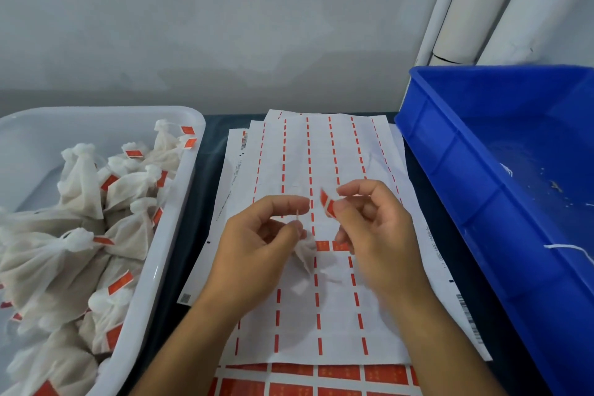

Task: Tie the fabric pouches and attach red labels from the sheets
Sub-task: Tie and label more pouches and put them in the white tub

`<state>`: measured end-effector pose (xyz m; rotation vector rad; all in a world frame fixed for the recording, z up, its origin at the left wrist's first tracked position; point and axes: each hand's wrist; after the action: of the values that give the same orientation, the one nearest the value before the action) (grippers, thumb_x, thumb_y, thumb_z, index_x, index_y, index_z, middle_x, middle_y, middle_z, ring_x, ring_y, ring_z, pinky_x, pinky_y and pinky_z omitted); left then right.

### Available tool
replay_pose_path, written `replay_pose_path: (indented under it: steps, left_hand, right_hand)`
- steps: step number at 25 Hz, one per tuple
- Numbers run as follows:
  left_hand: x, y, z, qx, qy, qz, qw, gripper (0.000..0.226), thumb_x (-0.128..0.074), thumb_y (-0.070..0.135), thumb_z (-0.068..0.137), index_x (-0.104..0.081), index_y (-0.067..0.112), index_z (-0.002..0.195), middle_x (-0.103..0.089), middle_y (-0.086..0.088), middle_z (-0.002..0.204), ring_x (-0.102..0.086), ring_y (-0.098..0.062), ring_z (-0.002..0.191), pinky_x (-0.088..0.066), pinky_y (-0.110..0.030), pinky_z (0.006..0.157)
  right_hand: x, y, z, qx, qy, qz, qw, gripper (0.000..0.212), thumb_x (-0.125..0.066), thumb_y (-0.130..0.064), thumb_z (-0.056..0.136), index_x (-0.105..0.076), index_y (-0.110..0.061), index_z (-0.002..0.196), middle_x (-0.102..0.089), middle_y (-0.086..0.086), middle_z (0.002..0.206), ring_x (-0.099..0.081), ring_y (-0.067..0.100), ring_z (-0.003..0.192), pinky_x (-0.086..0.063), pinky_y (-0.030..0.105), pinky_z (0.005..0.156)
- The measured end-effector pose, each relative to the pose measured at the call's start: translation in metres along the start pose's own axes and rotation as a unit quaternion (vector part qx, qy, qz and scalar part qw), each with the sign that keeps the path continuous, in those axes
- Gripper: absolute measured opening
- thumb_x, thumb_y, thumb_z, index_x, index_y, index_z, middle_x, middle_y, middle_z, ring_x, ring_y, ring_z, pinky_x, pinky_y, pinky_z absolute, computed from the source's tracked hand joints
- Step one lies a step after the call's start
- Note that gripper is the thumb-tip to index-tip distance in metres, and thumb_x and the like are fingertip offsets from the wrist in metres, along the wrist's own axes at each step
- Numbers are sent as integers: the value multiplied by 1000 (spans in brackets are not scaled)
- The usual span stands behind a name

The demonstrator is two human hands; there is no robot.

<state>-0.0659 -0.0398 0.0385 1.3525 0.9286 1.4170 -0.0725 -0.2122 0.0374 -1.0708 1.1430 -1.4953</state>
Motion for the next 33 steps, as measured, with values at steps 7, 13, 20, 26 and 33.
replay_pose_path:
  steps: [7, 13, 20, 26, 33]
  left_hand:
    - [5, 0, -8, -3, -54, -6, 999, 34, -71, 12, 94, -72, 38, 116, -78, 14, 95, -77, -12, 88, -63, -29, 81]
    - [4, 0, -10, 11, -51, 2, 999, 36, -73, 15, 92, -71, 43, 113, -75, 18, 96, -75, -13, 86, -63, -24, 78]
    - [2, 0, -11, -4, -57, -76, 995, 34, -76, 17, 92, -71, 39, 118, -76, 16, 106, -77, -14, 87, -60, -18, 77]
    - [-1, 0, -11, -12, -45, -110, 993, 24, -71, 22, 95, -73, 40, 111, -76, 15, 107, -78, -13, 86, -59, -16, 71]
    - [-3, -2, -10, -17, -29, -145, 989, 28, -67, 30, 94, -62, 38, 120, -78, 8, 104, -78, -18, 89, -60, -20, 71]
  right_hand:
    - [-9, -4, -11, 112, -58, -125, 984, 17, -70, -30, 92, -54, -30, 94, -65, -10, 79, -67, 13, 69, -53, 15, 57]
    - [-8, -2, -10, 116, -20, -136, 984, 20, -74, -28, 93, -55, -26, 90, -62, -7, 75, -62, 12, 61, -50, 16, 51]
    - [-20, -2, -16, 111, 30, -104, 988, 16, -72, -32, 93, -57, -28, 89, -63, -11, 78, -66, 9, 67, -51, 13, 55]
    - [-24, -1, -17, 95, 44, -118, 988, 15, -69, -39, 92, -56, -31, 89, -65, -13, 76, -70, 11, 70, -60, 23, 60]
    - [-23, -3, -16, 83, 27, -121, 989, 18, -71, -38, 92, -56, -32, 101, -70, -15, 84, -72, 6, 68, -60, 23, 57]
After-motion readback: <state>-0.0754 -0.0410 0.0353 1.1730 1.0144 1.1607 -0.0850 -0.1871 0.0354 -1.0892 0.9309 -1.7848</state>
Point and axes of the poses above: each hand's wrist, its own z-axis towards the middle knuckle, its own x-axis out of the back of the hand, y = z × x
